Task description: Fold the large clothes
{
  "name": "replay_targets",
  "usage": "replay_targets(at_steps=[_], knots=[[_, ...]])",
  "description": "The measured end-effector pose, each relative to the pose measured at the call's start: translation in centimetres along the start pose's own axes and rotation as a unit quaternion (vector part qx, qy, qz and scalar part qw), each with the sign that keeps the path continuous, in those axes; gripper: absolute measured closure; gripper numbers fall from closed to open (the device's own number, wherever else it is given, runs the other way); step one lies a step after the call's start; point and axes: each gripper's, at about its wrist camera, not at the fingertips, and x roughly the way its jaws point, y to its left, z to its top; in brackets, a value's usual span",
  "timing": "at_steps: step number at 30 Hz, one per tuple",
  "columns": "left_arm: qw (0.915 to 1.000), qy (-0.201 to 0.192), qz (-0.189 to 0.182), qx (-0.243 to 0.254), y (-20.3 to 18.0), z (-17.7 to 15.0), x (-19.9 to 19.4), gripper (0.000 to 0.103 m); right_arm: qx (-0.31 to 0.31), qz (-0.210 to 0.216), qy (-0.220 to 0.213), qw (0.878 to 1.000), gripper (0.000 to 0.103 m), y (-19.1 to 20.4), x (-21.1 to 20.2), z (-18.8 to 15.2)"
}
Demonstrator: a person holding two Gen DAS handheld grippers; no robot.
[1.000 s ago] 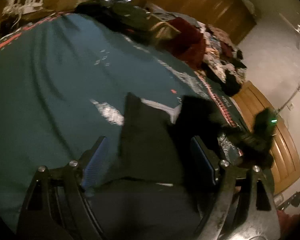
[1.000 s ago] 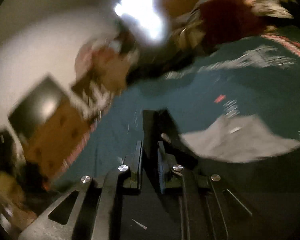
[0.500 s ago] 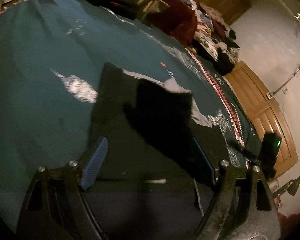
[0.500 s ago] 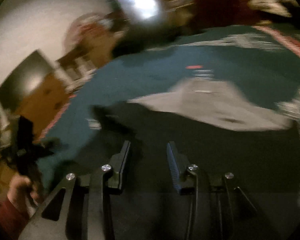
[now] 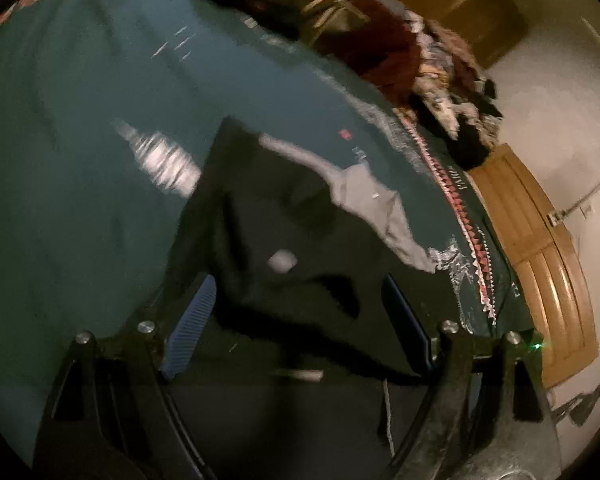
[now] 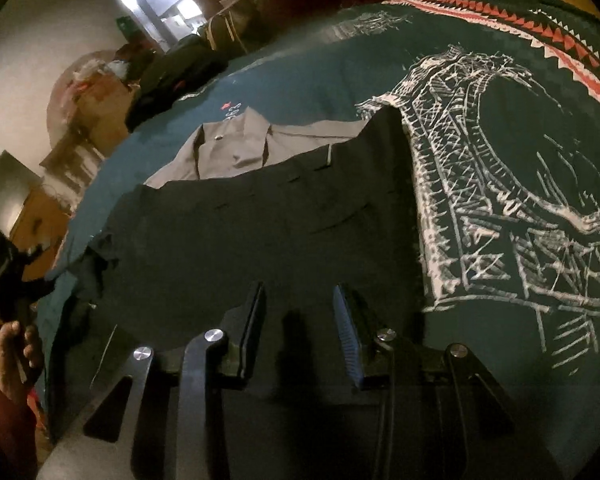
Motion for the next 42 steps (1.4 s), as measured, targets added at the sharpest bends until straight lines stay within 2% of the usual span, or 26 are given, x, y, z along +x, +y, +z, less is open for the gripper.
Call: replay_targets(at_steps=[2, 7, 8, 10, 13, 15, 16, 17, 18, 19, 20, 22, 23, 24, 25, 26, 27, 29, 31, 32, 34, 36, 38, 40, 41, 42], knots=[[0.9998, 0.012, -0.007, -0.012, 0.5, -0.6, 0.4, 0.020, -0.001, 0.004, -0.006, 1.000, 0.061, -0.3, -0.1, 0.9], [0.9998, 0.017, -0.005, 0.004, -0.4, -0.7, 1.9, 0.021, -0.016, -0.007, -0.026, 1.000, 0.059, -1.2, 0.2, 4.0], [0.9997, 0.020, -0.005, 0.012, -0.8, -0.5, 2.3, 0.021, -0.015, -0.014, -0.028, 0.999, 0.052, -1.6, 0.7, 5.1], [0.9993, 0.020, -0.001, 0.030, -1.5, -0.2, 2.9, 0.029, -0.016, -0.051, -0.024, 0.998, 0.049, -2.5, 2.3, 7.3], [0.9992, 0.027, 0.004, 0.029, -1.2, 0.0, 3.8, 0.035, -0.031, -0.108, -0.009, 0.994, 0.044, -3.5, 4.9, 9.4], [0.9987, 0.037, 0.017, 0.030, -0.9, 0.0, 4.6, 0.040, -0.021, -0.114, 0.022, 0.993, 0.044, -4.5, 7.2, 10.2], [0.9984, 0.040, 0.023, 0.032, -0.7, 0.0, 5.0, 0.054, -0.009, -0.103, 0.047, 0.994, 0.046, -5.1, 8.6, 10.2], [0.9982, 0.043, 0.022, 0.034, -0.7, 0.0, 5.3, 0.069, -0.004, -0.099, 0.053, 0.994, 0.064, -5.4, 9.2, 10.1], [0.9979, 0.048, 0.015, 0.040, -0.9, 0.1, 5.5, 0.087, -0.003, -0.095, 0.048, 0.994, 0.095, -5.6, 9.4, 10.1], [0.9977, 0.041, 0.012, 0.053, -1.5, 0.1, 5.2, 0.087, 0.002, -0.091, 0.039, 0.995, 0.101, -5.9, 9.2, 10.2], [0.9966, 0.025, 0.005, 0.079, -2.4, 0.1, 4.5, 0.087, 0.019, -0.078, 0.016, 0.997, 0.101, -6.3, 8.2, 10.4], [0.9950, 0.009, 0.003, 0.100, -2.9, 0.2, 3.7, 0.086, 0.036, -0.052, -0.029, 0.998, 0.102, -6.8, 6.2, 10.3], [0.9950, 0.010, 0.019, 0.098, -2.3, 0.2, 3.9, 0.083, 0.039, -0.046, -0.047, 0.997, 0.102, -7.0, 5.2, 10.1], [0.9954, 0.025, 0.043, 0.082, -0.7, 0.2, 4.5, 0.071, 0.038, -0.045, -0.057, 0.997, 0.102, -7.1, 4.7, 9.9], [0.9959, 0.061, 0.043, 0.051, 1.7, 0.1, 5.6, 0.073, 0.035, -0.043, -0.062, 0.997, 0.102, -7.4, 4.6, 9.6], [0.9972, 0.068, 0.014, 0.028, 3.1, 0.1, 5.4, 0.074, 0.036, -0.042, -0.060, 0.997, 0.102, -7.7, 4.9, 9.4], [0.9969, 0.071, 0.014, 0.031, 3.1, 0.3, 4.7, 0.072, 0.038, -0.042, -0.055, 0.997, 0.101, -8.0, 5.4, 9.1], [0.9935, 0.072, 0.050, 0.073, 1.5, 0.1, 2.6, 0.061, 0.027, -0.055, -0.043, 0.997, 0.101, -8.2, 6.6, 8.8], [0.9927, 0.040, 0.056, 0.099, 0.2, -0.2, -1.0, 0.057, 0.018, -0.061, -0.019, 0.998, 0.095, -8.2, 6.7, 8.8], [0.9914, 0.015, 0.062, 0.114, -0.5, -0.4, -3.1, 0.056, 0.004, -0.073, -0.021, 0.997, 0.085, -7.9, 5.8, 9.0], [0.9868, -0.034, 0.061, 0.146, -1.6, -0.4, -6.4, 0.041, -0.023, -0.096, -0.044, 0.994, 0.082, -7.0, 3.0, 8.4], [0.9833, -0.062, 0.037, 0.167, -2.6, 0.1, -7.8, 0.032, -0.048, -0.107, -0.080, 0.990, 0.082, -4.9, -0.9, 7.2], [0.9828, -0.044, -0.009, 0.179, -3.7, 1.5, -5.6, 0.024, -0.082, -0.072, -0.081, 0.991, 0.082, -2.0, -2.6, 5.0], [0.9875, 0.019, -0.036, 0.152, -3.0, 2.4, 0.4, 0.024, -0.124, -0.020, -0.040, 0.991, 0.082, 0.7, -1.2, 2.4], [0.9888, 0.050, -0.024, 0.139, -2.1, 2.4, 3.3, 0.025, -0.130, -0.009, -0.023, 0.991, 0.083, 1.2, 0.0, 1.7], [0.9859, 0.078, 0.036, 0.143, -0.9, 2.2, 6.1, 0.039, -0.134, -0.008, -0.009, 0.991, 0.083, 1.6, 1.4, 1.1]])
